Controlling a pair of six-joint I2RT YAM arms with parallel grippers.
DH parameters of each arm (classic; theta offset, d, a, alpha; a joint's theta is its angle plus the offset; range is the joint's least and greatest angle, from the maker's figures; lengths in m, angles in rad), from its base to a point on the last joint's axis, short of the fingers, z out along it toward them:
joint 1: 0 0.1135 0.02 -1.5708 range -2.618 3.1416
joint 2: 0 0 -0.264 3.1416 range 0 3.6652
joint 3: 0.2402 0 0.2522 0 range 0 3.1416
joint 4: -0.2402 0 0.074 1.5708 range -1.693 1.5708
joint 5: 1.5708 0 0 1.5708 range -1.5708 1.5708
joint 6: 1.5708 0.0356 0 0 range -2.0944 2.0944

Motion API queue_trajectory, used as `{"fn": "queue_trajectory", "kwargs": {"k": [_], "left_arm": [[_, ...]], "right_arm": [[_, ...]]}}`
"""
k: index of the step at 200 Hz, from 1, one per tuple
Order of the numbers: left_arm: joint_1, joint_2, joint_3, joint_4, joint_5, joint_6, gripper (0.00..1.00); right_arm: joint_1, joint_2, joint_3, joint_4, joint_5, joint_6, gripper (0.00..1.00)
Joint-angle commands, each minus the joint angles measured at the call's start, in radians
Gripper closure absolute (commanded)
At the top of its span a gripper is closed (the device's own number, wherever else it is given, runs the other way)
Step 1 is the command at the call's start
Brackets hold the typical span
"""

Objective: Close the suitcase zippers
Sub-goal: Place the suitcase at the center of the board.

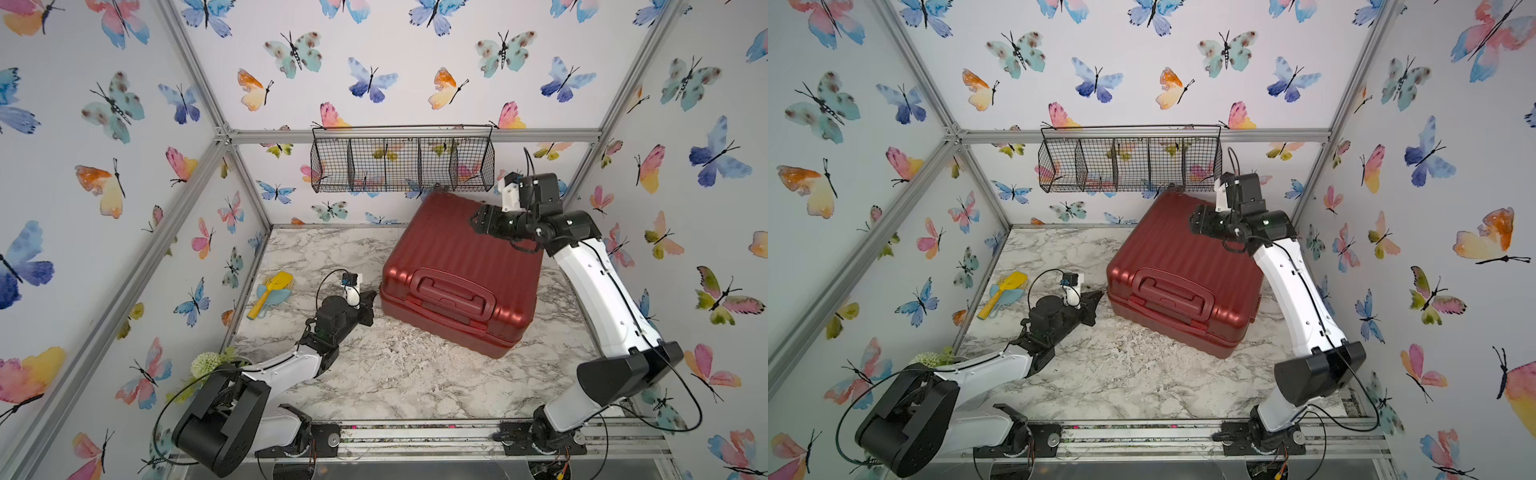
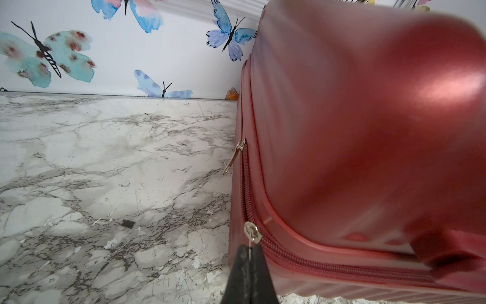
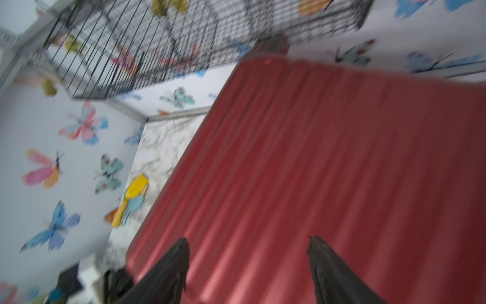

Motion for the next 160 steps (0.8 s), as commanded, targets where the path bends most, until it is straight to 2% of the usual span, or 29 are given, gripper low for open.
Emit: {"fn": "queue_trajectory", "kwargs": {"k": [1, 20, 30, 62, 97, 123, 129, 147, 160], "left_arm": [[0.001, 0.023, 0.03, -0.016, 0.007, 0.013, 1.0], [0.001, 0.038, 0.046, -0.021, 0.038, 0.008, 1.0], [0.0, 0.038, 0.048, -0.022, 0.043, 0.006, 1.0], [0.002, 0.039, 0.059, -0.022, 0.051, 0.008, 1.0], [0.001, 0.05, 0.073, -0.034, 0.061, 0.018, 1.0], [0.011, 0.032, 0.085, -0.078, 0.062, 0.015, 1.0], [0.026, 0.019, 0.09, -0.103, 0.059, -0.004, 0.92], [0.107, -0.023, 0.115, -0.181, 0.099, -0.072, 0.6], [0.167, -0.038, 0.156, -0.253, 0.146, -0.115, 0.49]], "right_arm": [[-0.048, 0.124, 0.135, 0.067, 0.115, 0.071, 0.27], [-0.108, 0.269, 0.277, 0.042, 0.012, 0.126, 0.29], [-0.126, 0.313, 0.305, 0.053, 0.001, 0.142, 0.3], [-0.159, 0.404, 0.361, 0.075, 0.086, 0.121, 0.3], [-0.178, 0.443, 0.315, 0.182, 0.22, 0.044, 0.3], [-0.233, 0.509, 0.357, 0.182, 0.15, 0.046, 0.3], [-0.241, 0.513, 0.351, 0.188, 0.121, 0.051, 0.3], [-0.249, 0.491, 0.31, 0.196, 0.083, 0.057, 0.3], [-0.249, 0.442, 0.249, 0.215, 0.064, 0.06, 0.3]]}}
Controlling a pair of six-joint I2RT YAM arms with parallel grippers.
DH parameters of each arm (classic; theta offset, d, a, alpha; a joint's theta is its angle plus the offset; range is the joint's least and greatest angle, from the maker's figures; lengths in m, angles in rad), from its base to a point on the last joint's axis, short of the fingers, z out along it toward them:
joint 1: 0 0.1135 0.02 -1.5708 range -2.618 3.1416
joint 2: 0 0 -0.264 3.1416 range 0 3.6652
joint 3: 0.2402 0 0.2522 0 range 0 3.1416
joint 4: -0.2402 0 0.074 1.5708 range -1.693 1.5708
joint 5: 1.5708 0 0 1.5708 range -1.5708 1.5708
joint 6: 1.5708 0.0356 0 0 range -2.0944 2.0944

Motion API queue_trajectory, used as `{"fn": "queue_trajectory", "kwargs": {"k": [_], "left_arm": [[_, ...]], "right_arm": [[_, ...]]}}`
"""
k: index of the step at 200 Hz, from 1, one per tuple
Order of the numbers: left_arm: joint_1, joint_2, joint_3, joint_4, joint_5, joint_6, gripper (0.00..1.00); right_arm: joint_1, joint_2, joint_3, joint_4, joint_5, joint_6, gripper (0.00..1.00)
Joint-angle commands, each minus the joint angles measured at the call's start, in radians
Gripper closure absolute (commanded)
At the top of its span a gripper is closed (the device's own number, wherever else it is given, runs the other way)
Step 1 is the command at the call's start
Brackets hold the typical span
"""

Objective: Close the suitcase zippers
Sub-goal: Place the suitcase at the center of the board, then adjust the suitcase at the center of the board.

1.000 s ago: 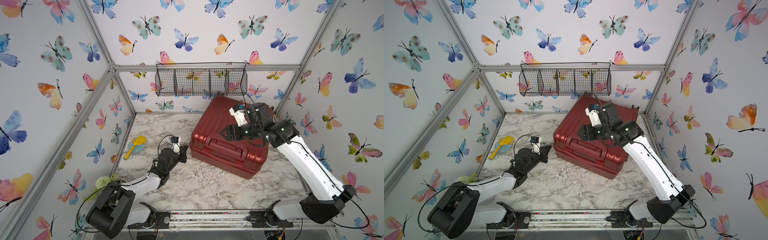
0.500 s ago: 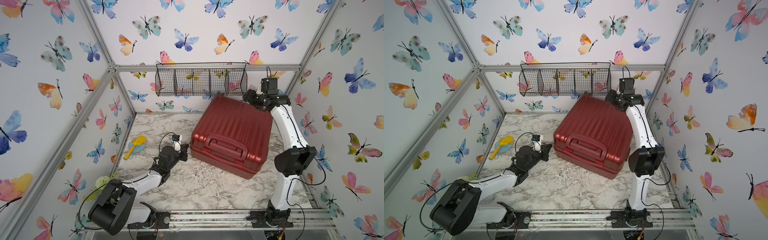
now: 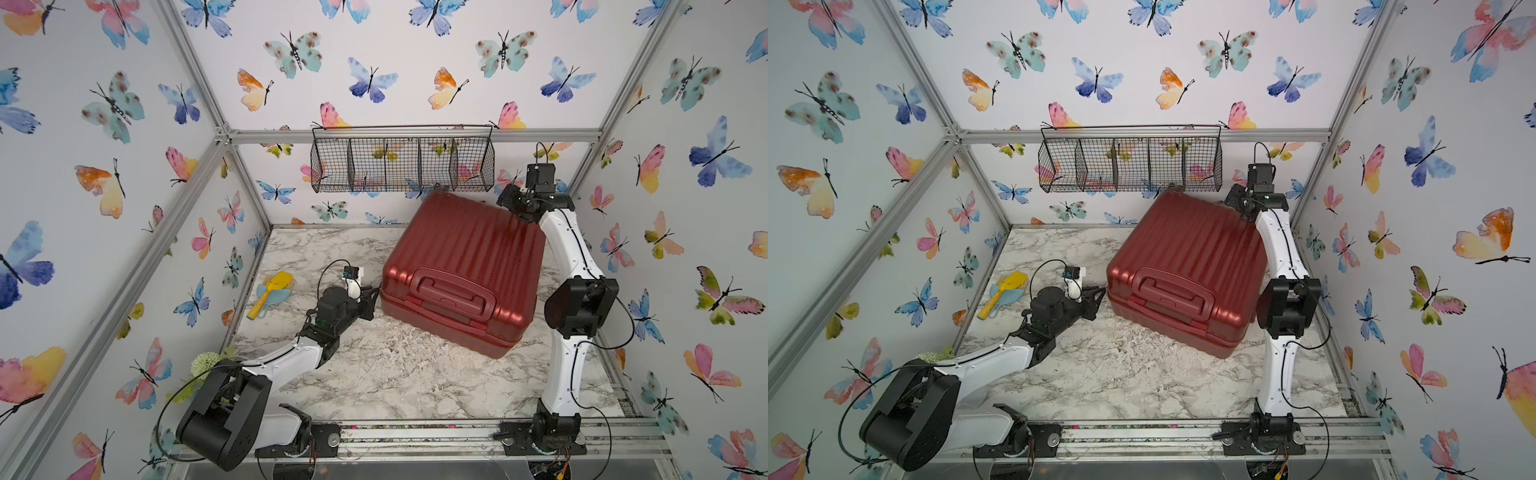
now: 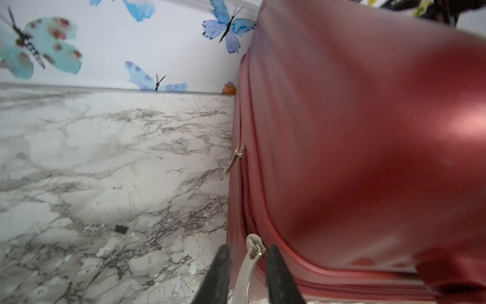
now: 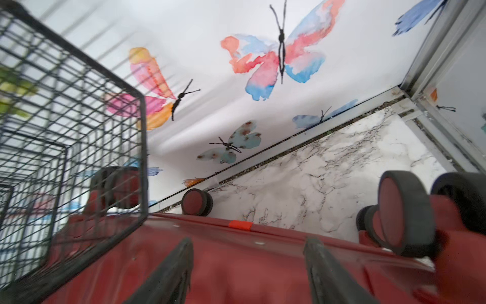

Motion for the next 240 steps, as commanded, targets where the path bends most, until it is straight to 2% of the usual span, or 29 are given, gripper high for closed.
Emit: {"fn": "queue_trajectory", "kwargs": {"k": [1, 15, 35, 39, 52, 57, 77, 91, 105, 126, 152, 181, 208, 240], "left_arm": [[0.101, -0.05, 0.071, -0.131, 0.073, -0.089, 0.49], [0.139, -0.038, 0.14, -0.192, 0.127, -0.133, 0.46], [0.147, 0.017, 0.244, -0.186, 0.257, -0.186, 0.43], [0.147, 0.034, 0.262, -0.164, 0.29, -0.205, 0.42], [0.148, 0.101, 0.309, -0.06, 0.41, -0.271, 0.39], [0.149, 0.128, 0.325, 0.0, 0.457, -0.292, 0.37], [0.147, 0.252, 0.408, 0.185, 0.534, -0.401, 0.29], [0.138, 0.356, 0.5, 0.224, 0.596, -0.456, 0.24], [0.114, 0.445, 0.573, 0.254, 0.635, -0.487, 0.19], [0.071, 0.527, 0.638, 0.254, 0.684, -0.512, 0.16], [0.02, 0.506, 0.555, 0.363, 0.7, -0.565, 0.16], [-0.042, 0.419, 0.384, 0.499, 0.712, -0.628, 0.18], [-0.111, 0.297, 0.21, 0.578, 0.701, -0.657, 0.2], [-0.149, 0.114, 0.065, 0.422, 0.639, -0.561, 0.22]], "right_arm": [[-0.012, -0.054, -0.063, 0.032, -0.051, -0.003, 0.3], [-0.012, -0.121, -0.118, 0.028, -0.024, -0.01, 0.29], [-0.019, -0.234, -0.193, -0.015, 0.086, -0.028, 0.25], [-0.023, -0.255, -0.213, -0.026, 0.1, -0.028, 0.22], [-0.04, -0.337, -0.294, -0.03, 0.13, -0.029, 0.04], [-0.047, -0.37, -0.336, -0.023, 0.126, -0.028, 0.02], [-0.105, -0.493, -0.522, 0.019, 0.037, 0.005, 0.02], [-0.16, -0.557, -0.662, 0.079, -0.054, 0.033, 0.02], [-0.2, -0.57, -0.742, 0.117, -0.138, 0.051, 0.02], [-0.214, -0.532, -0.778, 0.146, -0.257, 0.056, 0.02], [-0.214, -0.481, -0.81, 0.15, -0.436, 0.044, 0.06], [-0.201, -0.499, -0.942, 0.238, -0.582, 0.058, 0.13], [-0.117, -0.478, -0.938, 0.196, -0.593, 0.011, 0.13], [-0.026, -0.478, -0.954, 0.17, -0.549, -0.012, 0.14]]}}
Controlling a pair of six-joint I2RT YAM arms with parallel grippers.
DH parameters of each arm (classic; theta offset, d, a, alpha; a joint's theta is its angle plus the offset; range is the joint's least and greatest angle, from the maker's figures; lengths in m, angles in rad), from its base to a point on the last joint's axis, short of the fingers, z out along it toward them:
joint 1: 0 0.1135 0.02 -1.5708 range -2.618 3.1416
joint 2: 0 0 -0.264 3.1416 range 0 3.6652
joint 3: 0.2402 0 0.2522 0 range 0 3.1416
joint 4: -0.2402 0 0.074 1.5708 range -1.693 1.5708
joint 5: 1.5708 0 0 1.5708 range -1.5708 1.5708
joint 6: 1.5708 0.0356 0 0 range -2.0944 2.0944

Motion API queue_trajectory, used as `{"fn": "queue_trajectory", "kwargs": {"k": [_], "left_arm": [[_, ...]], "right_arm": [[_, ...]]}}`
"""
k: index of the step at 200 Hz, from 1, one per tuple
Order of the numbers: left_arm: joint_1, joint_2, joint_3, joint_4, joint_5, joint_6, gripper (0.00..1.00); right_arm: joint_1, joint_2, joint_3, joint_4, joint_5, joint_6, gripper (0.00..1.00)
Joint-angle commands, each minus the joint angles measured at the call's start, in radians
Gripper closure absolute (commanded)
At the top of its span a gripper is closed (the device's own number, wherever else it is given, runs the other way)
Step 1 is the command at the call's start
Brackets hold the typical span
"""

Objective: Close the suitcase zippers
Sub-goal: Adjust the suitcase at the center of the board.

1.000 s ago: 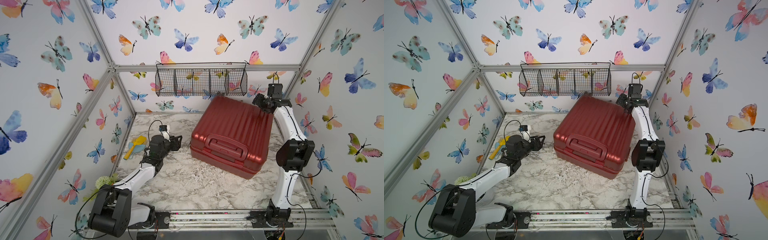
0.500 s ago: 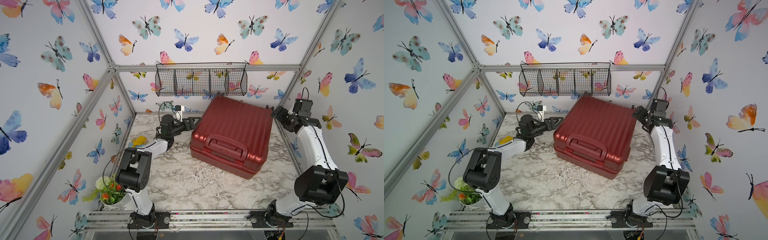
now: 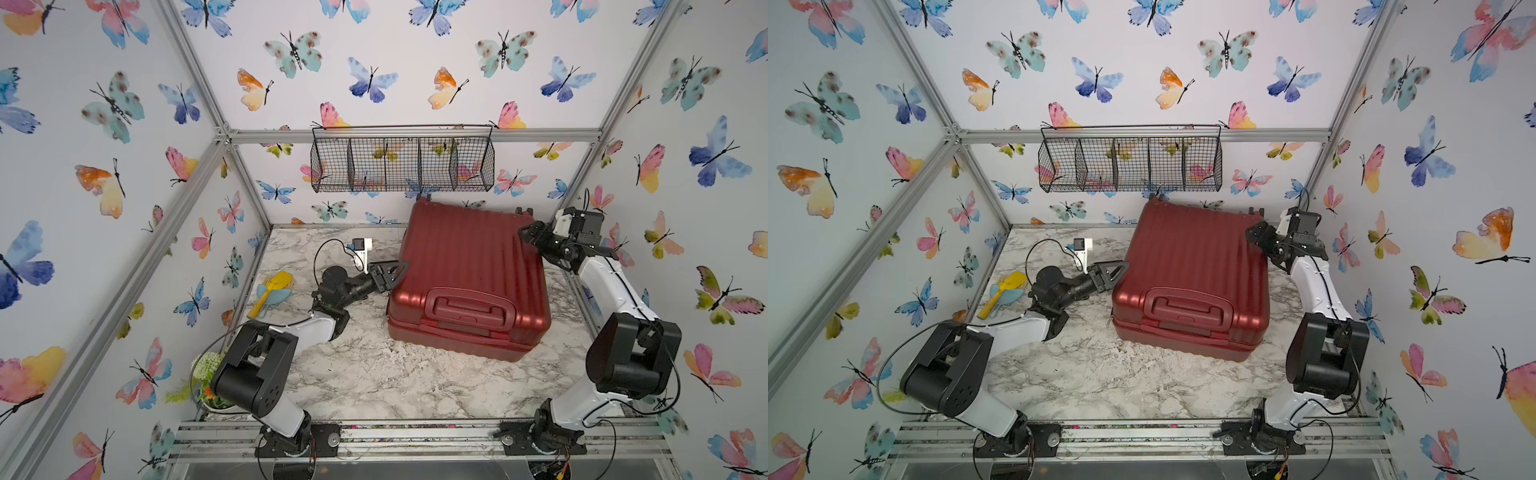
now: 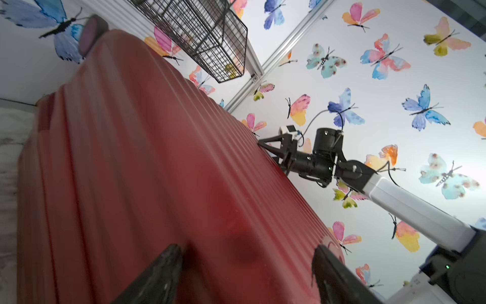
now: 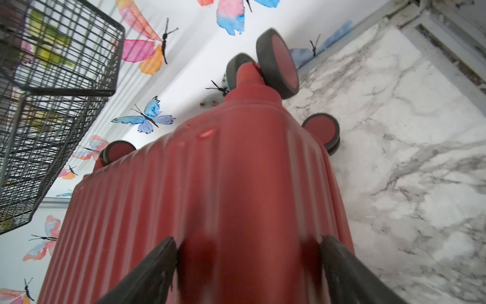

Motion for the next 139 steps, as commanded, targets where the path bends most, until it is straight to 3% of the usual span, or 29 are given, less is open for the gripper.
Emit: {"fn": "queue_trajectory", "kwargs": {"k": [1, 18, 42, 64, 77, 98, 124, 139], "left_arm": [[-0.12, -0.112, -0.075, -0.107, 0.14, 0.029, 0.22], [-0.156, -0.204, -0.082, -0.274, 0.103, 0.132, 0.22], [-0.181, -0.353, -0.045, -0.641, 0.019, 0.345, 0.22], [-0.176, -0.515, -0.064, -0.94, -0.256, 0.501, 0.22], [-0.173, -0.596, -0.123, -0.967, -0.347, 0.513, 0.23], [-0.194, -0.684, -0.221, -0.936, -0.348, 0.511, 0.24], [-0.368, -0.713, -0.253, -0.987, -0.539, 0.526, 0.24], [-0.415, -0.719, -0.261, -1.051, -0.61, 0.517, 0.25]], "right_arm": [[0.152, 0.044, -0.061, -0.188, -0.153, -0.022, 0.14], [0.155, 0.045, -0.016, -0.246, -0.073, -0.059, 0.15], [0.157, 0.031, 0.096, -0.369, 0.033, -0.118, 0.14], [0.163, -0.033, 0.153, -0.422, 0.157, -0.139, 0.14], [0.176, -0.061, 0.18, -0.451, 0.209, -0.148, 0.14], [0.246, -0.086, 0.209, -0.488, 0.246, -0.146, 0.15], [0.411, -0.104, 0.21, -0.485, 0.309, -0.109, 0.16], [0.495, -0.095, 0.22, -0.476, 0.325, -0.097, 0.18]]}}
